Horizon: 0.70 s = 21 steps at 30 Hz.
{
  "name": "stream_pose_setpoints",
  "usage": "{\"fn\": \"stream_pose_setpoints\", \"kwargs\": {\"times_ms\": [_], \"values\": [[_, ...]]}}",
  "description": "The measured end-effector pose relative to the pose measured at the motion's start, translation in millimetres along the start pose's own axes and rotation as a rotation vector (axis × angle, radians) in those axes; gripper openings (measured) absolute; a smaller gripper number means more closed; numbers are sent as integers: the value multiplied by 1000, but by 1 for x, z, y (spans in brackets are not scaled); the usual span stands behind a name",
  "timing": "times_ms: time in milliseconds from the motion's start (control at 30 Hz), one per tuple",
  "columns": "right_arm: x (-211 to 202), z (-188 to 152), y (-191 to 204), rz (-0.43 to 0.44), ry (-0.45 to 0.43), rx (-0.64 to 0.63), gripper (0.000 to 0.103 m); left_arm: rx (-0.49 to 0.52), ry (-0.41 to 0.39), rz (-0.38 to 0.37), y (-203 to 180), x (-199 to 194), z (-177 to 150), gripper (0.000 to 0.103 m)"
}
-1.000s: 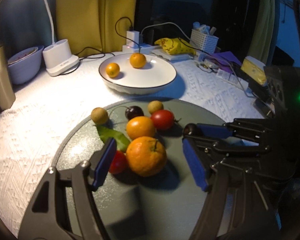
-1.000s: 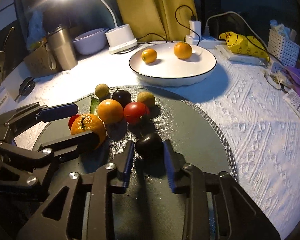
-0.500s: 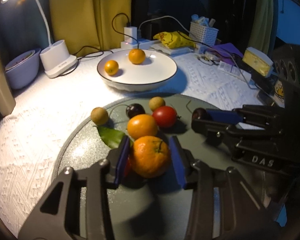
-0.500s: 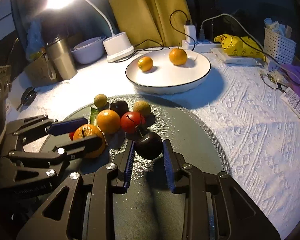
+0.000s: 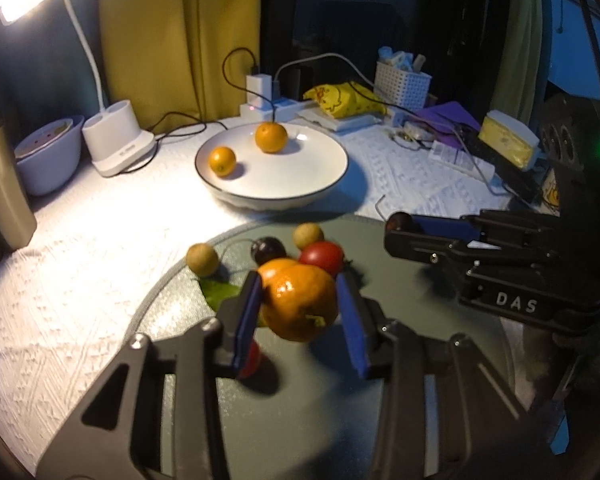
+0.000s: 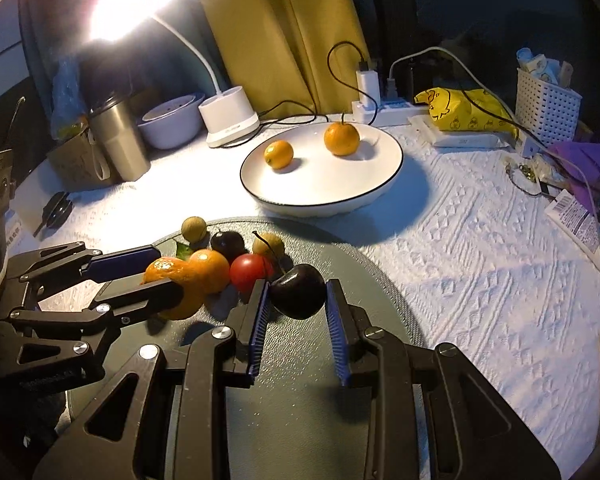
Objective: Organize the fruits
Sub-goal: 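Carry the plum and orange onto the white plate and open both tools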
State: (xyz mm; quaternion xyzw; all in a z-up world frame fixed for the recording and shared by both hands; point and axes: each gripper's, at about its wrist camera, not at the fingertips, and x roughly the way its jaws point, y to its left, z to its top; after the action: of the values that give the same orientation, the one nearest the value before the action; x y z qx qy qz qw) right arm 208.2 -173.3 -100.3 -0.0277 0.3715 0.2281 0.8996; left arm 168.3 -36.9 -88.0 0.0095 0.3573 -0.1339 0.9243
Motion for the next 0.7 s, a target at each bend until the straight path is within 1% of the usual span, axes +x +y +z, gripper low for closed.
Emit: {"fn": "stream_pose_setpoints", "kwargs": {"times_ms": [367, 700], "values": [[0, 21, -8, -1, -25, -6, 30, 5, -45, -10, 3, -4, 27, 40], [8, 43, -18, -1, -41, -10, 30, -1, -57, -15, 12, 8, 48, 40]]}}
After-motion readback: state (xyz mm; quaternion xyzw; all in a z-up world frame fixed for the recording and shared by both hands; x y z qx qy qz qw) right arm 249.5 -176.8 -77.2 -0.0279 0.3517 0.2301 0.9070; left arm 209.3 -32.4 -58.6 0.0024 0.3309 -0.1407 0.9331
